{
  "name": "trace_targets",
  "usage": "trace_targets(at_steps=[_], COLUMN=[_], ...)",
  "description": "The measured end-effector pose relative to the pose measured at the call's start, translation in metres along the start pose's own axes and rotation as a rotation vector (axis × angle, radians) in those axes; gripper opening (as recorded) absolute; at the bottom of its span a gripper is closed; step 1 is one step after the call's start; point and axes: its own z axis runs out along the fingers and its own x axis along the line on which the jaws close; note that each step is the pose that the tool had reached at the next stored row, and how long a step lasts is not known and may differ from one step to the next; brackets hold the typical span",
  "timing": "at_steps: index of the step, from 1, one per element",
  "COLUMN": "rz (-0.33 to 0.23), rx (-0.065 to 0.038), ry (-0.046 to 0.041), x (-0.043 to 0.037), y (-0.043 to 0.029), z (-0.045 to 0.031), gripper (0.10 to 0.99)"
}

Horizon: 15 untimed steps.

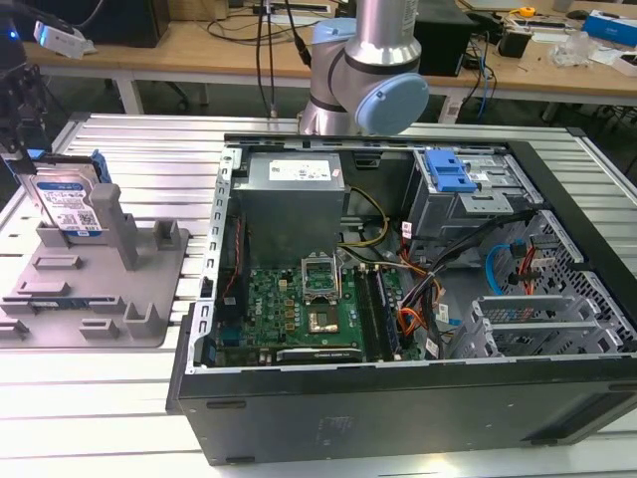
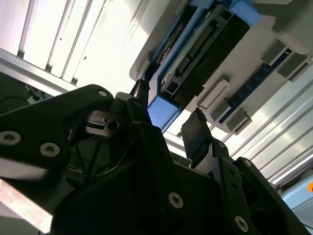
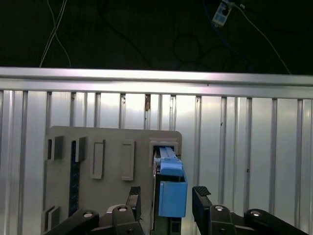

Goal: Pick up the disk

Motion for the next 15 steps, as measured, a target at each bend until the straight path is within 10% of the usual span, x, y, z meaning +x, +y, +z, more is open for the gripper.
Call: trace_targets(at_steps=[15], rz=[0.001], rx=[0.007], ry=[0.0115], x=[-0.0006], y=[0.0008], z=[0.0129], gripper=[0.541])
